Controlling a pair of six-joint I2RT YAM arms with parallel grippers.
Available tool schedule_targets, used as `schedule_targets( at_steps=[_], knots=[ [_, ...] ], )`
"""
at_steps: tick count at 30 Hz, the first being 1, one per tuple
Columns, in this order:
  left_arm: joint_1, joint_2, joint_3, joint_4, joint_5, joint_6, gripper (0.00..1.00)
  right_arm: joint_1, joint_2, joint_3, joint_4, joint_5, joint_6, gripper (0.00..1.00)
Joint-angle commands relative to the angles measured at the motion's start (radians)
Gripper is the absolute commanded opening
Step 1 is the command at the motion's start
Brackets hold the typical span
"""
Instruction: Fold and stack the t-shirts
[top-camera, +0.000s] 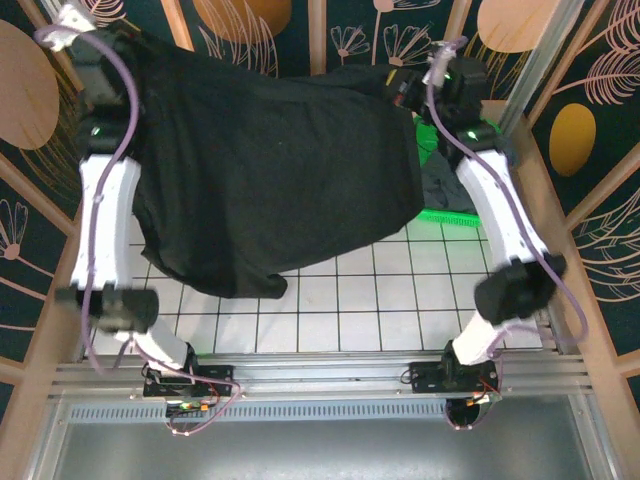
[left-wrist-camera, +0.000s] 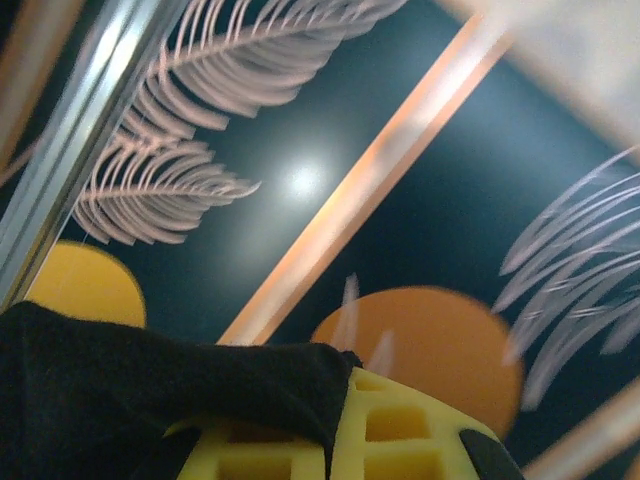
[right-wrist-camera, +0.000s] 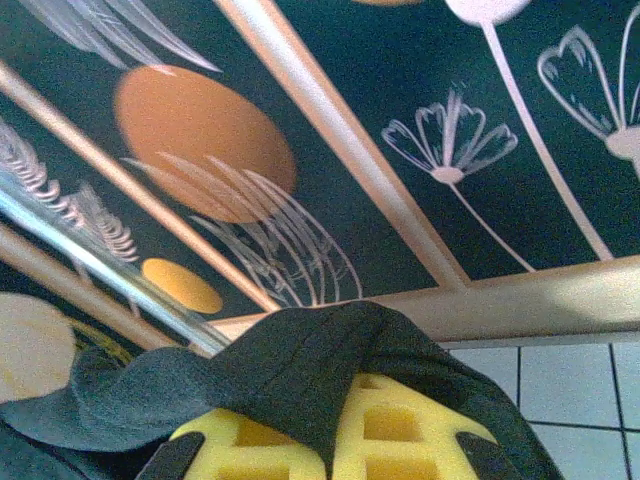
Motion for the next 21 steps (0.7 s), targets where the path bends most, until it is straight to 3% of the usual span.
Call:
schedule_targets(
  at_steps=[1, 2, 3, 4, 6, 7, 11, 16, 19, 21],
  knots=[
    [0.034, 0.267, 0.199, -0.16, 0.008, 0.01, 0.0, -0.01, 0.242, 0.224, -0.202, -0.041, 0.078, 0.06],
    [0.038, 0.343, 0.267, -0.178, 0.036, 0.016, 0.03, -0.009, 0.316, 0.308, -0.261, -0.052, 0.077, 0.22],
    [0.041, 0.43, 0.355, -0.212, 0.067, 0.02, 0.17, -0.005, 0.392, 0.401, -0.327, -0.044, 0.071, 0.4],
    [0.041, 0.509, 0.44, -0.246, 0.107, 0.028, 0.38, -0.004, 0.454, 0.48, -0.403, -0.021, 0.067, 0.52],
    [0.041, 0.602, 0.534, -0.307, 0.184, 0.017, 0.68, -0.003, 0.504, 0.533, -0.459, -0.003, 0.052, 0.61],
    [0.04, 0.611, 0.523, -0.322, 0.227, 0.012, 0.74, 0.003, 0.497, 0.51, -0.465, 0.017, 0.042, 0.63],
    [0.02, 0.447, 0.182, -0.254, 0.291, 0.025, 0.76, 0.042, 0.337, 0.215, -0.394, 0.111, -0.015, 0.62],
    [-0.004, 0.125, -0.363, -0.123, 0.365, -0.048, 0.72, 0.16, 0.087, -0.252, -0.353, 0.369, -0.057, 0.54],
    [-0.037, -0.014, -0.6, -0.097, 0.41, -0.087, 0.68, 0.21, -0.056, -0.5, -0.36, 0.496, -0.003, 0.5],
    [-0.057, -0.092, -0.73, -0.092, 0.425, -0.108, 0.66, 0.207, -0.109, -0.613, -0.364, 0.502, 0.046, 0.49]
  ],
)
